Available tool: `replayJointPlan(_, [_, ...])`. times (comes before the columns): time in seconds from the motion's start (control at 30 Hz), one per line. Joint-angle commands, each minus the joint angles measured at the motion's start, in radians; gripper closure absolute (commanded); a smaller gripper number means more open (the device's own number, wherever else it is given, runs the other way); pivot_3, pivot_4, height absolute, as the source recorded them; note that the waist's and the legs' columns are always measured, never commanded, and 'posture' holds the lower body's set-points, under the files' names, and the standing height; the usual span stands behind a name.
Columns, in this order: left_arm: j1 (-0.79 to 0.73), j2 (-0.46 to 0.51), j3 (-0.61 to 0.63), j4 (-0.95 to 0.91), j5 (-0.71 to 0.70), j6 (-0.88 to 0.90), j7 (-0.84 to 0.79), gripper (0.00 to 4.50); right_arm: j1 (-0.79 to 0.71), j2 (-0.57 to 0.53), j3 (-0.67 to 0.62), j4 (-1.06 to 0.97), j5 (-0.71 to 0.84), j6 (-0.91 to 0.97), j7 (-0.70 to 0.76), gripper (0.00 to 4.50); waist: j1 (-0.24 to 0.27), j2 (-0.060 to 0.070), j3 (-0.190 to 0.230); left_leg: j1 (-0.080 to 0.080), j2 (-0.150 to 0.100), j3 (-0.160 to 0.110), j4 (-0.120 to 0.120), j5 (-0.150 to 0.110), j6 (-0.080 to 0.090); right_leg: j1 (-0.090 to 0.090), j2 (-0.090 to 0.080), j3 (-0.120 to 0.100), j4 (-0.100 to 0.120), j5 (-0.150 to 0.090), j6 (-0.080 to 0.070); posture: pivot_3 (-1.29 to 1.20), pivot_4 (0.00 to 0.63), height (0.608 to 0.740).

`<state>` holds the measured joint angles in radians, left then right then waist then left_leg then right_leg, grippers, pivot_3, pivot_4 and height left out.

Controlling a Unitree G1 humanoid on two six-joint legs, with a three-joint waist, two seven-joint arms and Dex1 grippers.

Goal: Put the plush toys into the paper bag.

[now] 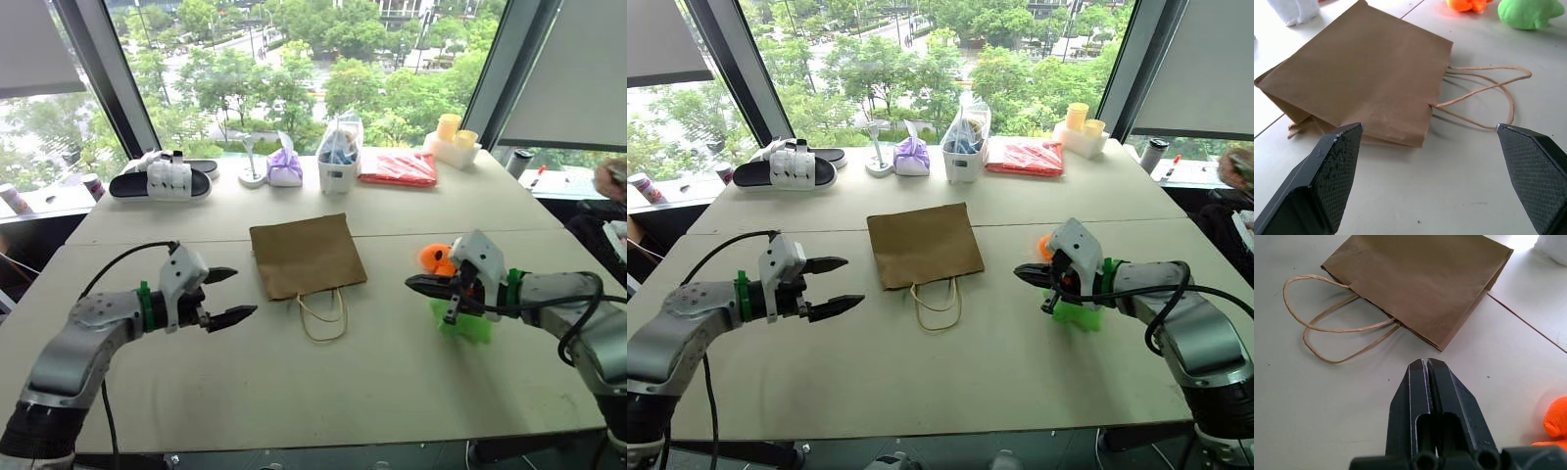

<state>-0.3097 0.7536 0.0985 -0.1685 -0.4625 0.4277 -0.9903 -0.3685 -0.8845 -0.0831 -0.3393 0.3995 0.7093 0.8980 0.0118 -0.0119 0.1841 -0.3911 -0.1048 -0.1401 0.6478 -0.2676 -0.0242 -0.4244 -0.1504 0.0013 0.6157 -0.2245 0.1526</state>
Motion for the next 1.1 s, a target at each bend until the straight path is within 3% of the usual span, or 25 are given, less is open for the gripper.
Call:
replayJointPlan(0.03, [-0.021,-0.011,0.000,-0.004,0.016,-0.055,-0.002,0.03,-0.021,-0.006,-0.012,-0.039,0.011,-0.006,-0.005,4.50,0.000,0.000,0.000,0.000,0.000,0.000,0.000,0.000,0.000,0.000,0.000,0.000,0.000,0.000,0.000,0.00,0.150,0.740])
replayJointPlan(0.57, [-0.056,-0.010,-0.043,0.006,0.036,-0.075,-0.070,0.03,0.008,0.000,-0.022,-0.069,0.013,-0.005,-0.041,4.50,0.000,0.000,0.000,0.000,0.000,0.000,0.000,0.000,0.000,0.000,0.000,0.000,0.000,0.000,0.000,0.00,0.150,0.740])
replayJointPlan(0.73, [-0.093,-0.009,-0.130,0.088,0.134,-0.213,-0.138,0.03,0.017,0.005,-0.028,-0.073,0.009,-0.011,-0.067,4.50,0.000,0.000,0.000,0.000,0.000,0.000,0.000,0.000,0.000,0.000,0.000,0.000,0.000,0.000,0.000,0.00,0.150,0.740])
replayJointPlan(1.1, [-0.273,-0.141,-0.290,0.403,0.308,-0.559,-0.211,0.03,0.041,-0.002,-0.031,-0.091,-0.002,-0.016,-0.094,4.50,0.001,0.000,0.000,0.000,0.000,0.001,0.001,0.000,0.000,0.000,0.000,0.000,0.000,0.000,0.000,0.00,0.150,0.740])
